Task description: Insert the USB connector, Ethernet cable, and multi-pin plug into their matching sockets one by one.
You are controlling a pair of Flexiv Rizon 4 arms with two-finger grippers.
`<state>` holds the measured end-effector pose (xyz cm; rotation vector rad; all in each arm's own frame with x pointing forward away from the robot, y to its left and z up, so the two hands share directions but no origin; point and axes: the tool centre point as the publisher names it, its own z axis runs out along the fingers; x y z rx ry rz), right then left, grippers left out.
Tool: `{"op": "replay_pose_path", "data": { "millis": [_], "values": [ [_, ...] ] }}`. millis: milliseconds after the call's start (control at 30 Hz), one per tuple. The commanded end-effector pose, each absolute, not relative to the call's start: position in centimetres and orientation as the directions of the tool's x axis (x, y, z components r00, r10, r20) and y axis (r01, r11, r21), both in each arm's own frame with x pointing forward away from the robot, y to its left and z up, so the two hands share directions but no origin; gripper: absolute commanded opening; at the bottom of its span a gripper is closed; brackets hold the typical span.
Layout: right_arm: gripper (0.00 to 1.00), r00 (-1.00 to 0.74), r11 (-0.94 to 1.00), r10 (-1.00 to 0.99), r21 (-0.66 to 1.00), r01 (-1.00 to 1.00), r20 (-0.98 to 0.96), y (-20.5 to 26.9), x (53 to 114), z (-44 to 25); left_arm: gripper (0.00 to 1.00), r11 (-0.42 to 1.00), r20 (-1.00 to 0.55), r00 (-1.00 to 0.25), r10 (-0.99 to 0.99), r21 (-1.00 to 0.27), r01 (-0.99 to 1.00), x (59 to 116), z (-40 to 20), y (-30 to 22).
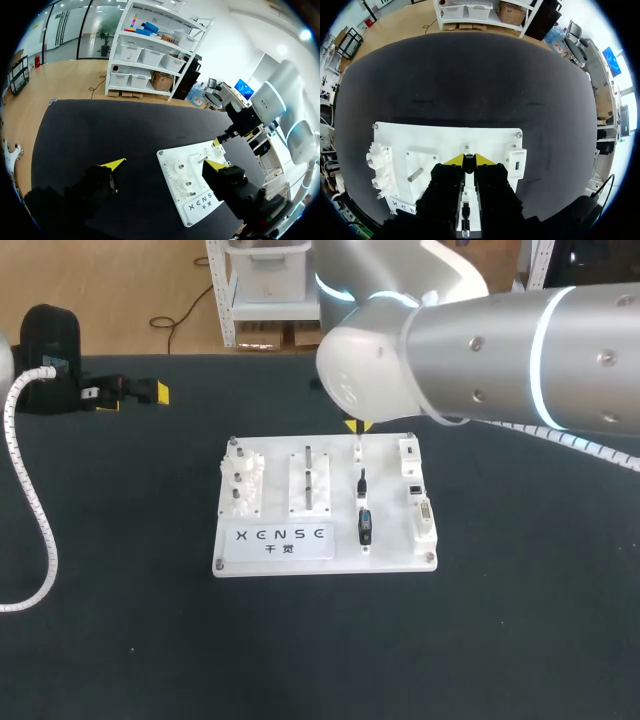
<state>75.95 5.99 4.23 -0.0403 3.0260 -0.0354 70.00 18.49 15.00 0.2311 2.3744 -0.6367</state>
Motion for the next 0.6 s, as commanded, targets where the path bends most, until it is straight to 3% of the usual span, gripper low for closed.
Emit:
{"op": "replay_pose_path", "data": {
  "millis": [33, 600],
  "values": [
    [0.0, -0.987, 1.0, -0.03, -0.013, -0.028, -0.157, 4.7, 74.5, 5.3, 1.0, 0.866, -0.642, -0.767, 0.0, -0.383, 0.321, 70.0, 15.0, 18.5],
    [0.0, -0.989, 0.999, 0.012, -0.048, 0.019, -0.149, 0.4, 73.6, 4.5, 1.0, 0.866, -0.642, -0.767, 0.0, -0.383, 0.321, 70.0, 15.0, 18.5]
  ]
}}
